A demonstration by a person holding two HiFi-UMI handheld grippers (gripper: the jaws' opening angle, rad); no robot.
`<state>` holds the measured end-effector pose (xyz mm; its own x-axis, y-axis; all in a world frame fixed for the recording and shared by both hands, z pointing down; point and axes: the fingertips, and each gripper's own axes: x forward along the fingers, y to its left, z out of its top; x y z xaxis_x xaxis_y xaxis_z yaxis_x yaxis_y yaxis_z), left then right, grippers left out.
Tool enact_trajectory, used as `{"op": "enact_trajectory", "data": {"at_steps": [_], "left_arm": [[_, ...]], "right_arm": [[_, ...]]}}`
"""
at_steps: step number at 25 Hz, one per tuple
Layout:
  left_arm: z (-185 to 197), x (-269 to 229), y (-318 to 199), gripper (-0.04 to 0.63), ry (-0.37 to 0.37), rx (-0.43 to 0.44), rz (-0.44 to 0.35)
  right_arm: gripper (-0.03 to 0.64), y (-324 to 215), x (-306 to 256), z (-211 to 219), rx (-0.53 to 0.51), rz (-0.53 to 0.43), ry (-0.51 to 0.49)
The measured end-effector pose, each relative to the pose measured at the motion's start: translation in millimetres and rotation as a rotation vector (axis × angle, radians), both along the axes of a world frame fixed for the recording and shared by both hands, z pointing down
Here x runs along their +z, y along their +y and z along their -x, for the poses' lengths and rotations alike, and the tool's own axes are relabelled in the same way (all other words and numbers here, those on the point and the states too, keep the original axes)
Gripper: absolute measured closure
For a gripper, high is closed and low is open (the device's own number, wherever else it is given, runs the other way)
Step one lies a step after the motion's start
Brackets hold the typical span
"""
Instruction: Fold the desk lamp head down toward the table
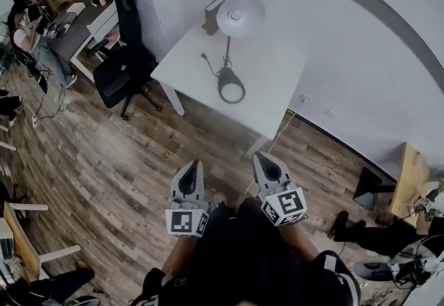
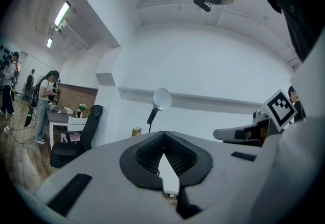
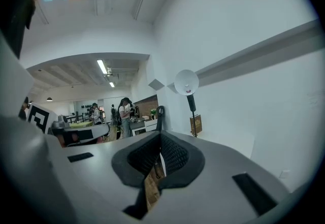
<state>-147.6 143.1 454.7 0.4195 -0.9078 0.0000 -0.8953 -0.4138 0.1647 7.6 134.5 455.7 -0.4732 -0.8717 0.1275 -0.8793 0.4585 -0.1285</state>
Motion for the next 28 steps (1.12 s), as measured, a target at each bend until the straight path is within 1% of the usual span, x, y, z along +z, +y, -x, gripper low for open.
{"op": "enact_trajectory", "data": {"at_steps": [4,8,12,18,23,28], "left_arm": [[5.4,8.5,-14.0,0.571,0.016,-0.013,0.022],[0.2,8.4,-38.1,0.571,0.005,-0.031,0.018],[-5.8,6.9,-65.1,0.571,0.004,-0.068,0.015],[-42.8,-1.7,-117.5,0.571,-0.011,-0.099,-0.002],[-71.6,-10.7,-155.2,0.571,-0.005,-0.154,-0.012],[-85.7,-22.1,-185.2,0.571,-0.031,-0.197,-0.03]], "right_arm": [[0.603,-19.9,0.6,2.6,-0.002,0.011,-0.006],[0.603,-50.6,2.6,-3.8,-0.018,0.007,-0.006],[0.603,-85.5,1.0,-10.6,-0.051,-0.013,0.0],[0.603,-143.1,-9.8,-35.2,-0.102,-0.028,-0.024],[0.603,-186.7,-19.2,-59.4,-0.164,-0.04,-0.037],[0.603,-224.3,-28.9,-75.7,-0.197,-0.06,-0.052]]}}
